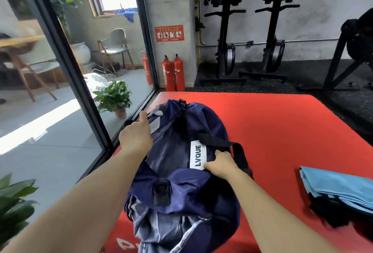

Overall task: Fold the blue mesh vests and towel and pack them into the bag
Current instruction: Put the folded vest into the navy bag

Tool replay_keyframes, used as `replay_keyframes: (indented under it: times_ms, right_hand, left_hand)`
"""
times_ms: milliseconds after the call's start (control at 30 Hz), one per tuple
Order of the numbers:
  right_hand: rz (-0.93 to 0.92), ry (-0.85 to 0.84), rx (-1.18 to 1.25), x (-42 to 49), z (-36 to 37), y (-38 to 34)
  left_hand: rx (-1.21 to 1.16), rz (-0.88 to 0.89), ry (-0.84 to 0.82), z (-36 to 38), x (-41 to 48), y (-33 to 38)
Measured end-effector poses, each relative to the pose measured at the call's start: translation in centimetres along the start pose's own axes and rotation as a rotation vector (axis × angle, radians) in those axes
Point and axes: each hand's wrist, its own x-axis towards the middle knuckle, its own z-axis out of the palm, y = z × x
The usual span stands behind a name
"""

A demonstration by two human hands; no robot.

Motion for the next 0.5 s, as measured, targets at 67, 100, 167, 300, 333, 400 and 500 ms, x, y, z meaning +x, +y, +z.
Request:
replay_keyframes:
  times_ms: [67,100,167,300,333,400,500]
  right_hand:
    - [-0.007,0.029,0.051,0.1,1.4,-0.9]
    - [-0.002,0.051,0.081,0.1,2.0,-1.3]
    - [0.011,0.108,0.107,0.6,2.8,-1.7]
    - [-0.04,0.152,0.115,0.9,1.9,-1.9]
    - [-0.061,0.172,0.132,0.9,1.3,-1.6]
    - [-0.06,0.23,0.163,0.9,0.0,-0.5]
    - [0.002,0.287,0.189,0.7,-1.1,1.6]
  left_hand:
    - [-0.024,0.01,0.007,-0.1,-0.3,-1.7]
    - [-0.045,0.021,-0.014,0.0,-0.5,-2.3]
    - [-0.103,0.034,-0.084,0.3,-1.1,-2.9]
    - [-0.091,0.004,-0.132,2.0,-2.1,-2.8]
    - [-0.058,-0.004,-0.133,2.3,-2.1,-2.8]
    - [0.011,-0.017,-0.141,2.8,-1.7,-3.0]
    - [0.038,-0.018,-0.181,3.2,-1.3,-3.2]
